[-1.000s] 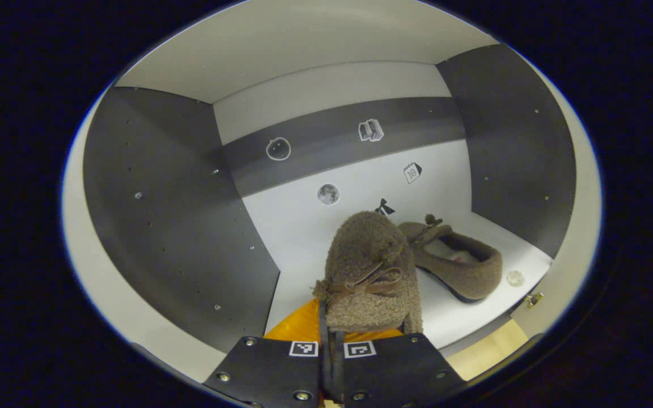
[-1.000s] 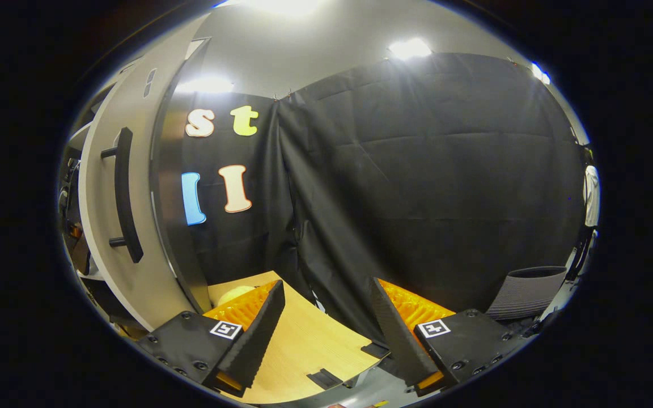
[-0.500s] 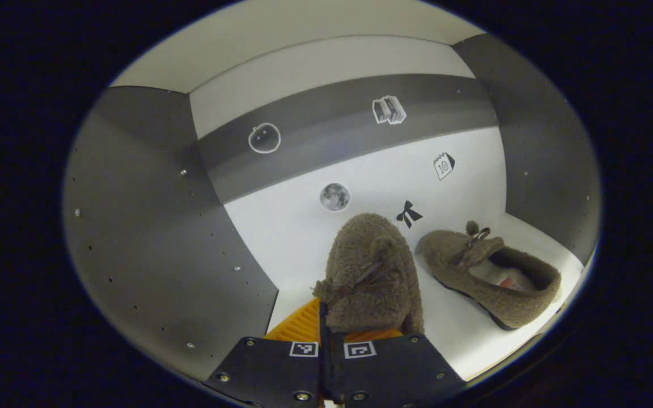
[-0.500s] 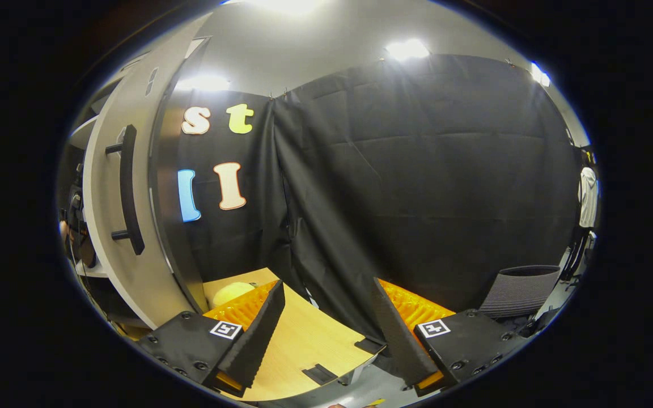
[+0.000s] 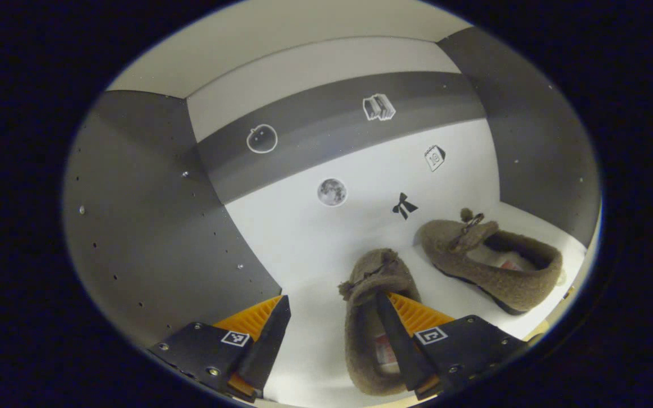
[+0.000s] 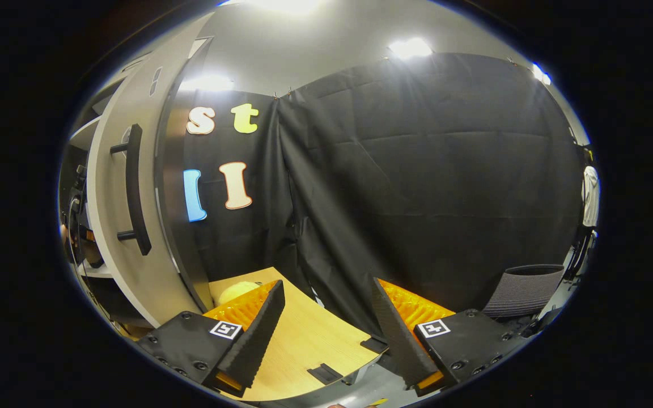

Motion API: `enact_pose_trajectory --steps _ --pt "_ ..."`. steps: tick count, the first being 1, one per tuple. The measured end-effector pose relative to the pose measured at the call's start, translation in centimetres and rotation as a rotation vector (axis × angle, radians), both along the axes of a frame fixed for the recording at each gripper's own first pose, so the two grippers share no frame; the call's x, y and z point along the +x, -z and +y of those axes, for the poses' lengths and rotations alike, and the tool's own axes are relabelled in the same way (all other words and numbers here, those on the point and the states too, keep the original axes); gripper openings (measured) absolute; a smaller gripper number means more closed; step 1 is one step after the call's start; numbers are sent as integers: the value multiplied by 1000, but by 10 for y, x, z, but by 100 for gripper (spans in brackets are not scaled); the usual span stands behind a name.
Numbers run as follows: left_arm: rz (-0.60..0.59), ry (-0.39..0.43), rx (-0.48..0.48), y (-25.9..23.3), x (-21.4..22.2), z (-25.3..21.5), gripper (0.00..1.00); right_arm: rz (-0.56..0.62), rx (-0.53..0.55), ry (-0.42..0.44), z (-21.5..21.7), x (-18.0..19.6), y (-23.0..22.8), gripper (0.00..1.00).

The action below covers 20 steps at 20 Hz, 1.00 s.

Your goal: Grab one shoe with the right hand and put it into the shoe cabinet, grab the other shoe with the left hand and put it into the shoe cabinet; then close the right door with the right hand and the left door with the left hand.

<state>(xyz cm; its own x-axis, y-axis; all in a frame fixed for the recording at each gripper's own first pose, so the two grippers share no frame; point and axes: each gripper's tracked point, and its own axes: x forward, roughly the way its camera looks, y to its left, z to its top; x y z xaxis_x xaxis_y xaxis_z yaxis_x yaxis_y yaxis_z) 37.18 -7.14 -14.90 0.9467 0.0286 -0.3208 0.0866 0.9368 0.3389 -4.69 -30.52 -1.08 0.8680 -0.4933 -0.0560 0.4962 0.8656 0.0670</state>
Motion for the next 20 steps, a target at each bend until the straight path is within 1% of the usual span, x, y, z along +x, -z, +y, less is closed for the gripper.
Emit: enact_pose_trajectory --steps 5,6,7,8,9,10,11,12,15,18,19,20 --pt "-102 33 -69 -44 -56 -9 89 -32 -11 -60 10 16 -21 97" --pt "-129 39 -86 -53 -70 -12 89 -41 -16 -78 12 20 -27 93" --pt "-156 44 -108 -62 -83 -15 89 -48 -25 -94 14 24 -34 97" --pt "-184 45 -131 -68 -96 -18 96 -56 -36 -108 15 28 -40 93" --pt "-207 57 -160 -73 -110 -24 96 -63 -45 -122 17 31 -47 97" --pt "-222 74 -182 -75 -123 -31 96 -70 -51 -141 21 34 -54 96" --pt "-238 82 -197 -77 -138 -34 96 -77 -56 -162 24 38 -62 93" --pt "-259 93 -207 -81 -156 -37 96 -86 -60 -181 28 41 -69 93" --pt "-307 91 -245 -83 -200 -42 96 -115 -59 -237 42 52 -88 93" --pt "-323 76 -284 -71 -238 -46 96 -137 -52 -309 55 63 -99 93" --pt "-328 81 -282 -67 -249 -45 96 -139 -57 -324 57 66 -102 97" --pt "-329 79 -268 -61 -261 -43 96 -143 -60 -339 59 69 -105 92"
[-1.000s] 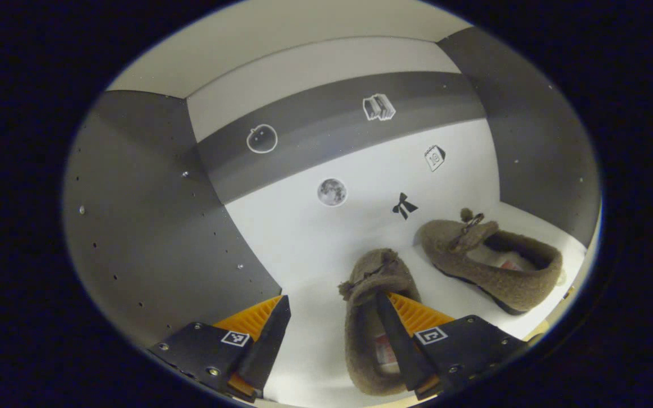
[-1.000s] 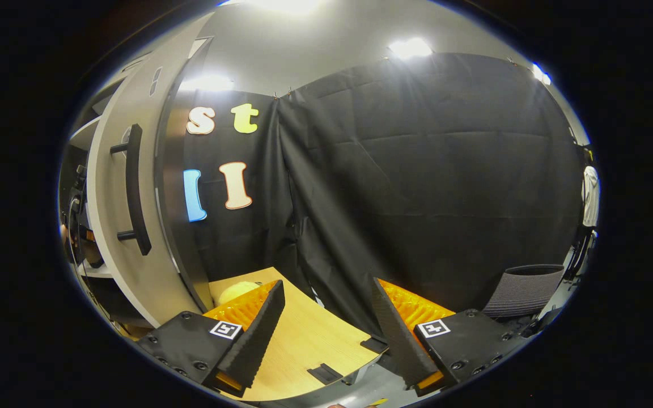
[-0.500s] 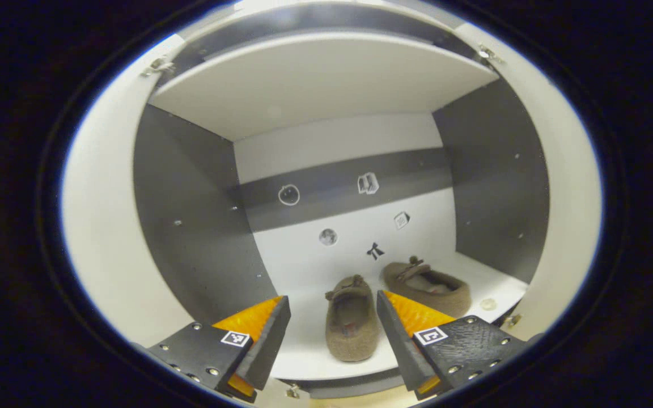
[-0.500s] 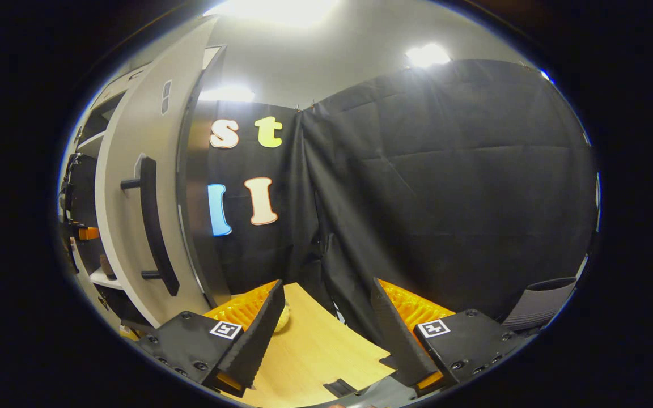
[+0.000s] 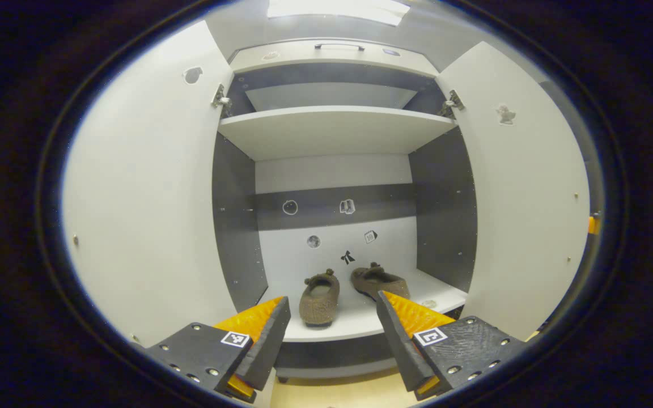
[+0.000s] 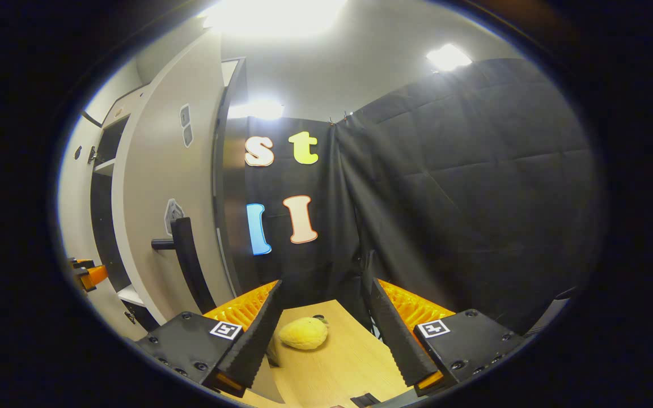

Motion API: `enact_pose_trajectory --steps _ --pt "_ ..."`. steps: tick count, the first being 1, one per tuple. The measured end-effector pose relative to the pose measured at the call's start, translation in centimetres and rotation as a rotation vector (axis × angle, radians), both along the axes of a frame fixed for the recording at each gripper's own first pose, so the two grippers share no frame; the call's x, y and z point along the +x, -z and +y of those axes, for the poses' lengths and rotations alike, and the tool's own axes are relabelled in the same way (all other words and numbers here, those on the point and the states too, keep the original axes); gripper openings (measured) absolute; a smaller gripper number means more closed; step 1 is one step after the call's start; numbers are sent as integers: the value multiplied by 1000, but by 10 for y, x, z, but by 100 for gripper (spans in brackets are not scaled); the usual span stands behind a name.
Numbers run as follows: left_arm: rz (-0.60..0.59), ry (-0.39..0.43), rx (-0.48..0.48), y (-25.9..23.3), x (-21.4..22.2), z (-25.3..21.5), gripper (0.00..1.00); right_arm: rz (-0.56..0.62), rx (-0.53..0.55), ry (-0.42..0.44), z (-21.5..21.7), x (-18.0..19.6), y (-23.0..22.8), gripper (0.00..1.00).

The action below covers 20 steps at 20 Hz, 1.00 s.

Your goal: Grab one shoe with the right hand and put it into the shoe cabinet, grab the other shoe with the left hand and put it into the shoe cabinet; then close the right door with the right hand and the left door with the left hand.

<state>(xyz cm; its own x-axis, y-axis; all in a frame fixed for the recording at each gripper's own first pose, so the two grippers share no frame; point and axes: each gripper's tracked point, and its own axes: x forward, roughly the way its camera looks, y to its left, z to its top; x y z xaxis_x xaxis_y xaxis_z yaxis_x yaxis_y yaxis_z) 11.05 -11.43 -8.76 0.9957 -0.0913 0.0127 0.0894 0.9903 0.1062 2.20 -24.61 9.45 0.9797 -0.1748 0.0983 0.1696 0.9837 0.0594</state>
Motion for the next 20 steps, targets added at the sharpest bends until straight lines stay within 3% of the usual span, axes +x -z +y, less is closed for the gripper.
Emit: enact_pose_trajectory --steps 2,3,5,6,7,11,12,14,15,19,20 --pt "-7 -32 29 10 -17 8 96 -6 2 -42 7 7 -6 96" --pt "-2 -37 24 16 -26 9 96 -8 6 -66 9 11 -9 92" --pt "23 -47 -27 27 -42 10 96 -18 15 -113 13 19 -17 93" --pt "32 -54 -47 31 -50 10 89 -21 19 -130 13 22 -19 92" --pt "34 -76 -57 34 -58 12 89 -20 23 -145 14 25 -21 96" --pt "59 -191 -79 45 -83 20 89 -2 20 -229 21 38 -22 96" --pt "58 -214 -88 45 -88 20 89 2 12 -250 23 40 -22 92" --pt "55 -247 -99 44 -93 20 88 -2 -1 -309 34 43 -26 96" --pt "53 -265 -99 43 -95 21 88 0 -5 -335 39 45 -26 92" --pt "54 -275 -83 37 -101 21 89 15 -8 -338 40 44 -27 96" --pt "54 -272 -78 36 -100 22 89 18 -7 -333 42 43 -26 92"
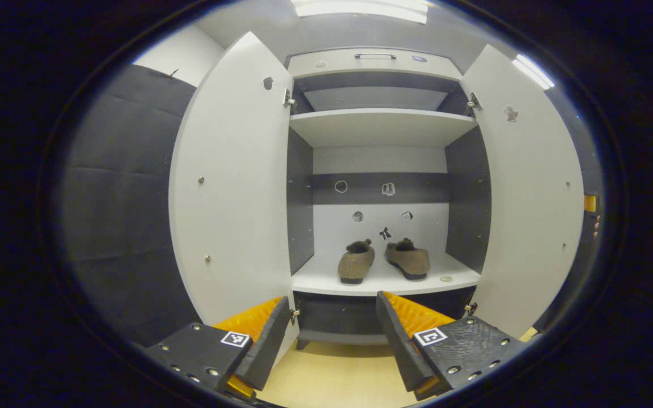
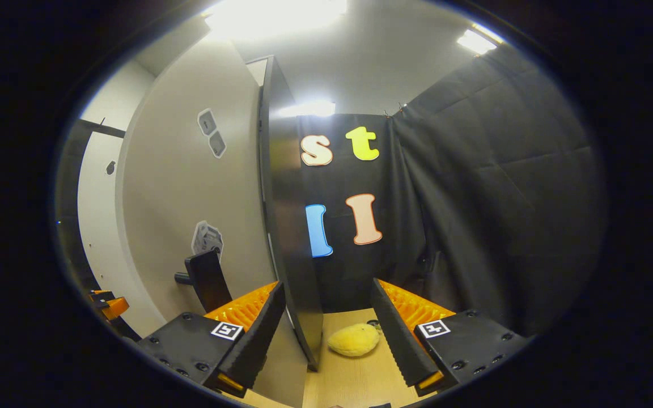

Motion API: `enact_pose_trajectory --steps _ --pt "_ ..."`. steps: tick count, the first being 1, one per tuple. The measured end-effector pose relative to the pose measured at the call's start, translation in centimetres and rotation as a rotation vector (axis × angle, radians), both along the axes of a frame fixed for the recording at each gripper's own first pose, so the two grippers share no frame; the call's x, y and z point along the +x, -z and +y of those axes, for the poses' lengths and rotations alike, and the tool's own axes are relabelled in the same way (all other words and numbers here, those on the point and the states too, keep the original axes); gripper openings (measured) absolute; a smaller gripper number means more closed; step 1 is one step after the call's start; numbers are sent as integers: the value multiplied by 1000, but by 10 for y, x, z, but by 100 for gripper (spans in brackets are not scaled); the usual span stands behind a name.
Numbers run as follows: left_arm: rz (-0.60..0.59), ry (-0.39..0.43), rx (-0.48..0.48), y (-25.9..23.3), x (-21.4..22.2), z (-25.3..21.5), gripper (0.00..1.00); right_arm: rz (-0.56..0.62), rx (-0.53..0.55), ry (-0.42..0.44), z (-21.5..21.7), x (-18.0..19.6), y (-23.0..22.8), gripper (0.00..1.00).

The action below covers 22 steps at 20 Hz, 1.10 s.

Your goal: Grab one shoe with the right hand and put it into the shoe cabinet, grab the other shoe with the left hand and put it into the shoe cabinet; then close the right door with the right hand and the left door with the left hand.

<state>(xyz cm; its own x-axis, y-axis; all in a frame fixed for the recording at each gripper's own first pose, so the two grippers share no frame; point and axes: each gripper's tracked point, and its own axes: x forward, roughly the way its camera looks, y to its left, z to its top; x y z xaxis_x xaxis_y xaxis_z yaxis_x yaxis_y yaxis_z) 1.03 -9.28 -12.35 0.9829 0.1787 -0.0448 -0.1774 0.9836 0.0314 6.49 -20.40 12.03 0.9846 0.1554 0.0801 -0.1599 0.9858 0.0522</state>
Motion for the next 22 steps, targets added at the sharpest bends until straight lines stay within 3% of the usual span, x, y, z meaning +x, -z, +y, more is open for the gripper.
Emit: enact_pose_trajectory --steps 1,3,4,5,6,7,9,10,11,12,14,15,17,22 --pt "0 4 0 -1 1 1 88 -1 -2 4 3 -2 -1 96" --pt "3 23 -15 0 3 2 88 2 -10 26 6 -4 0 96" --pt "0 32 -21 0 5 4 88 3 -14 35 9 -6 -1 91" --pt "-1 41 -25 1 6 5 96 5 -20 41 13 -7 -1 91" --pt "3 50 -27 2 7 7 96 8 -24 47 17 -8 0 96" --pt "7 60 -28 1 8 10 88 9 -25 53 22 -11 0 96" --pt "10 82 -25 3 10 18 88 14 -22 56 37 -15 1 91" --pt "13 90 -26 4 11 22 96 15 -21 54 45 -16 2 92" --pt "13 97 -29 4 11 25 96 14 -19 49 55 -17 2 96" --pt "9 107 -37 3 12 27 88 12 -15 44 65 -18 3 96" --pt "-1 123 -38 2 12 31 89 7 -3 37 84 -18 5 96" --pt "5 127 -27 5 12 34 89 6 4 33 94 -18 6 92" --pt "16 129 -16 12 7 39 89 4 14 18 114 -15 7 97" --pt "13 144 -18 18 -19 50 89 -5 -34 -47 174 -7 14 96"
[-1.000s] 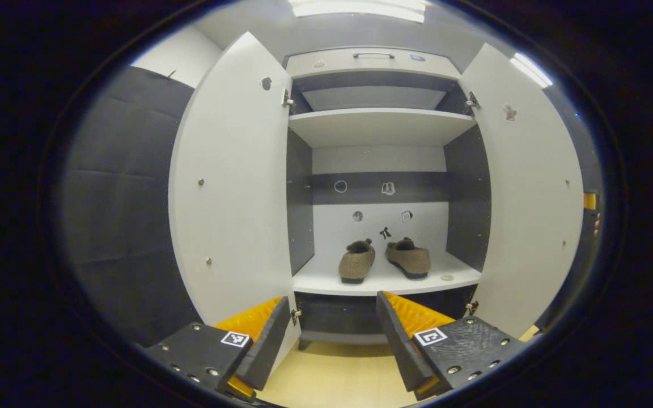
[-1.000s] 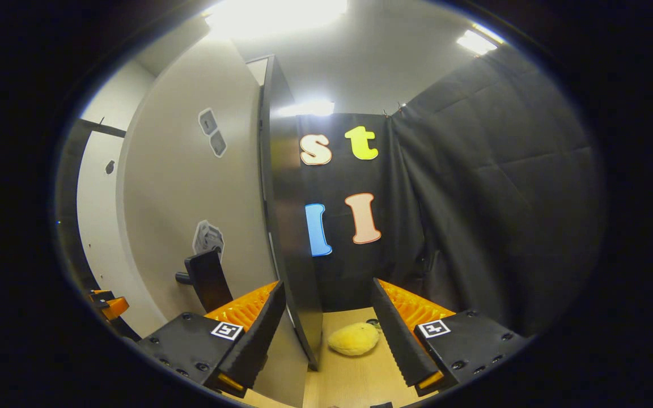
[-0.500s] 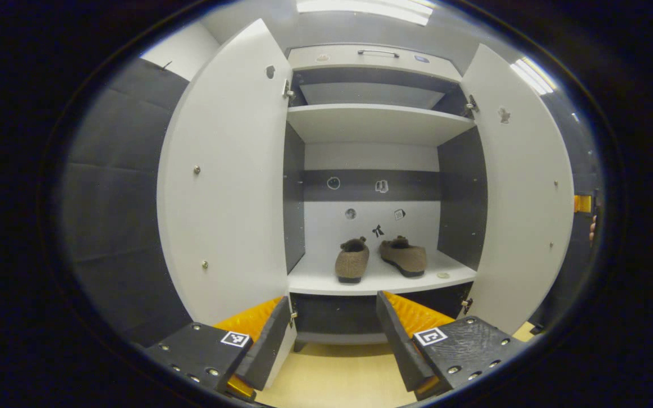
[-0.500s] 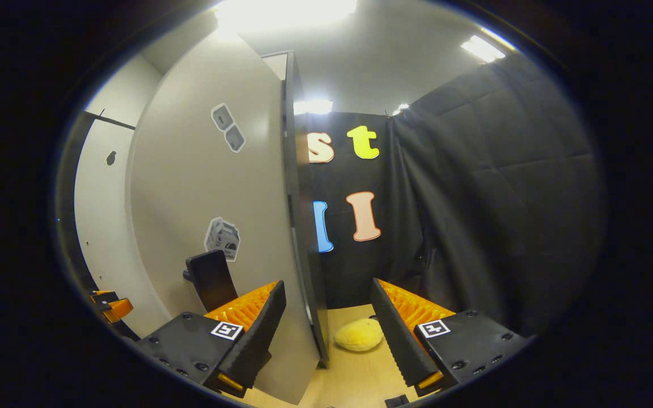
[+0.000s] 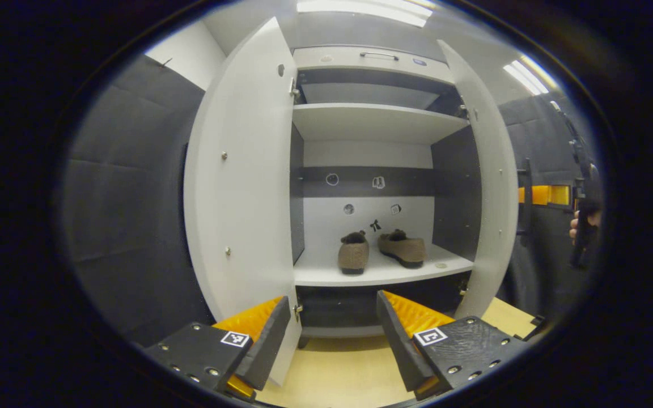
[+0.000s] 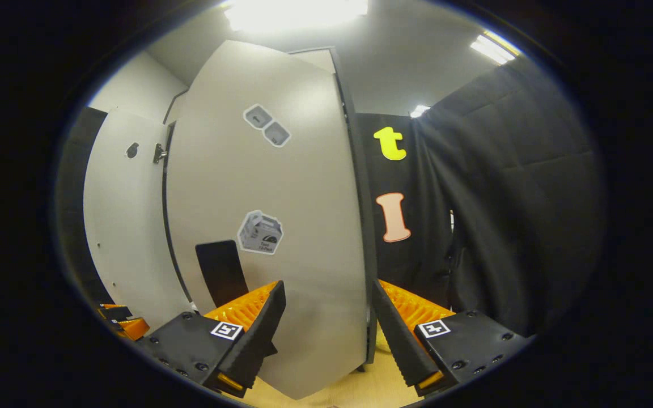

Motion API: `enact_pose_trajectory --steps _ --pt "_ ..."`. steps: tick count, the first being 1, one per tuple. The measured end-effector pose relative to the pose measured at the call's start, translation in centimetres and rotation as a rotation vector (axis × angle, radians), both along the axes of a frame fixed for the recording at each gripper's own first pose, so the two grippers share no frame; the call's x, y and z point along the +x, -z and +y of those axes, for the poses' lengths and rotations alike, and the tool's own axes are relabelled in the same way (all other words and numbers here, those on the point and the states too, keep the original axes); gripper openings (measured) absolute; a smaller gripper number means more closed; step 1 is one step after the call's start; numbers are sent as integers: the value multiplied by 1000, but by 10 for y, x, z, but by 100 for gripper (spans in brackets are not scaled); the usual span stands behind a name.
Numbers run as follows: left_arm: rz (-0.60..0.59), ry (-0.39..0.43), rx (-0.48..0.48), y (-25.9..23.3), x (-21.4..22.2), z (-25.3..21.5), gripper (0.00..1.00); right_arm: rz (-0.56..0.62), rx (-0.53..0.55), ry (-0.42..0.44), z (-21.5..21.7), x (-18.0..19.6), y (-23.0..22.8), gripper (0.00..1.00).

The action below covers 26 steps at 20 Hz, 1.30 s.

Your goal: Grab one shoe with the right hand and put it into the shoe cabinet, grab the other shoe with the left hand and put it into the shoe cabinet; then close the right door with the right hand and the left door with the left hand.

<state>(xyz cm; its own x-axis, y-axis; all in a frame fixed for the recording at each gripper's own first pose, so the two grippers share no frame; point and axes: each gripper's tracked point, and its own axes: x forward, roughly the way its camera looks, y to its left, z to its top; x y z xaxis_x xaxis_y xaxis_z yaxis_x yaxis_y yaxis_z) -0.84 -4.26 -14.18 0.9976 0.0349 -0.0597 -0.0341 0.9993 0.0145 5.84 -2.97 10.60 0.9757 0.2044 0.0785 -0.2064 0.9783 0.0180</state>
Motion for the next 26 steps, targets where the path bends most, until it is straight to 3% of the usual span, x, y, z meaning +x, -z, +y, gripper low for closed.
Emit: enact_pose_trajectory --steps 2,3,4,5,7,8,10,14,16,21,22,23,26 --pt "0 -8 -12 5 -11 8 88 25 -32 -7 18 8 5 97" --pt "4 -17 -26 8 -17 14 96 29 -35 -20 25 10 5 96" --pt "9 -27 -46 11 -23 19 96 26 -33 -17 30 9 5 97" --pt "14 -46 -66 16 -29 28 88 18 -38 -3 28 10 3 97" --pt "20 -99 -100 26 -42 51 89 17 -41 5 28 8 4 92" --pt "23 -122 -108 29 -46 62 96 23 -37 9 28 8 6 92" --pt "29 -174 -102 30 -54 89 89 39 -30 17 27 8 11 92" --pt "4 -287 -95 15 -66 151 85 60 -20 32 25 5 18 95" --pt "-29 -318 -79 -4 -69 180 89 58 -22 32 27 3 21 95" --pt "-105 -291 -80 -49 -54 222 88 71 -53 21 26 -6 47 95" --pt "-132 -286 -75 -60 -49 229 96 82 -57 18 26 -9 55 96" --pt "-149 -281 -63 -69 -44 235 96 102 -58 14 26 -12 65 96" --pt "-169 -208 -22 -87 -18 238 96 139 -48 31 22 -18 92 95"
